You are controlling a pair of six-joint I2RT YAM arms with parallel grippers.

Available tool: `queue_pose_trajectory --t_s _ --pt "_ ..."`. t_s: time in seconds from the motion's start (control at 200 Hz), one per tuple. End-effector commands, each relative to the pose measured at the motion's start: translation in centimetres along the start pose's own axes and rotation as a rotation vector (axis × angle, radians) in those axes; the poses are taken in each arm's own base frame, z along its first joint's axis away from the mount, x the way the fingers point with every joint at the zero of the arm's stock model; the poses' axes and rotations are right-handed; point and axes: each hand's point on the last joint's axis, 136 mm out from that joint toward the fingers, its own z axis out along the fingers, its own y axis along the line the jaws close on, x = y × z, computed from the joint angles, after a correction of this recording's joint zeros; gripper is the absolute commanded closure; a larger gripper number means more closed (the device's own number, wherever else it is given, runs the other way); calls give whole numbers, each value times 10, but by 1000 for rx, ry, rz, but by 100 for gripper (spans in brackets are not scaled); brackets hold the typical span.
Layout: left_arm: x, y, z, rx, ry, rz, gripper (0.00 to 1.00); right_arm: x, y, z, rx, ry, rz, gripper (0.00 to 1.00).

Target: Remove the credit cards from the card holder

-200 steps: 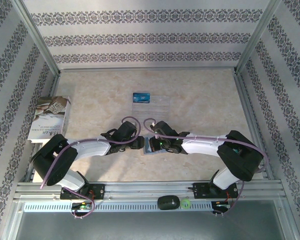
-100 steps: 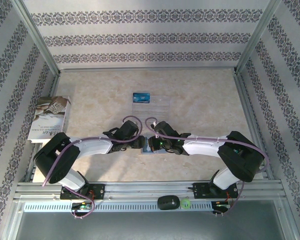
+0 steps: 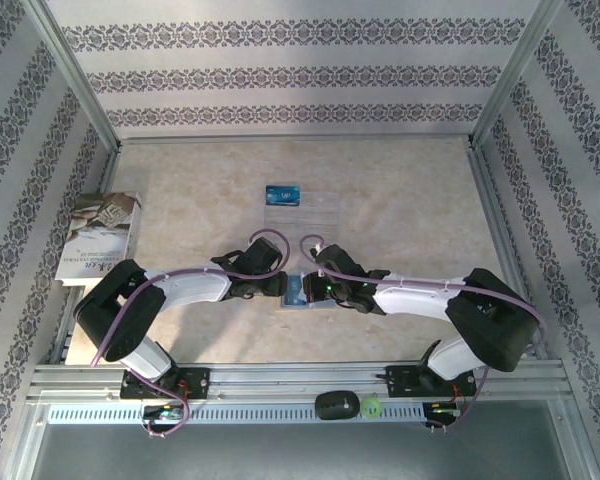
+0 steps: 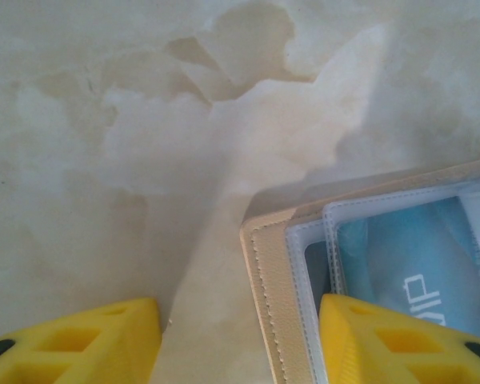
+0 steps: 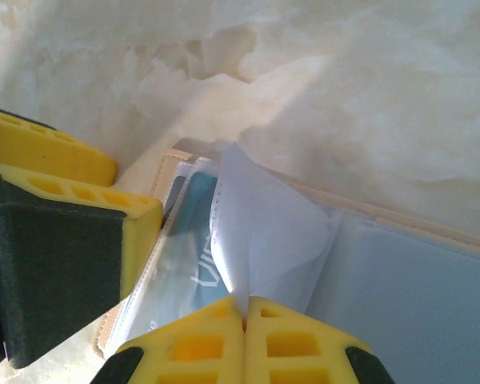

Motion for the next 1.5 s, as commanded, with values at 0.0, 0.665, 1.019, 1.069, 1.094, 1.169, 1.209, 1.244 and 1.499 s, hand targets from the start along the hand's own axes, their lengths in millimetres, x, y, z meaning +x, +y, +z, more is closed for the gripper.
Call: queue_pose_trajectory --t_s 0.0,0.665,1.019,1.069,1.094,1.169,1.209,1.244,1.499 --pt "50 -11 26 72 179 56 44 -3 -23 -9 80 -55 70 100" --pt "31 -20 6 82 86 72 38 -16 10 -28 -60 33 78 76" --pt "3 -37 -36 168 -59 88 24 29 -50 -3 181 183 159 94" --pt "1 -41 -38 178 -67 101 23 22 -46 -7 169 159 150 94" --pt "0 -43 -40 179 -74 110 23 18 -42 -10 155 140 144 93" --pt "-1 -47 -41 170 -87 140 22 2 -28 -22 98 64 114 89" --pt "-1 -45 -39 157 -88 146 22 -5 -21 -28 68 31 100 87" --pt "0 -42 -36 142 -84 146 24 -11 -14 -33 37 9 92 85" --pt "-3 -35 -23 96 -90 157 34 -12 17 -21 -137 136 126 83"
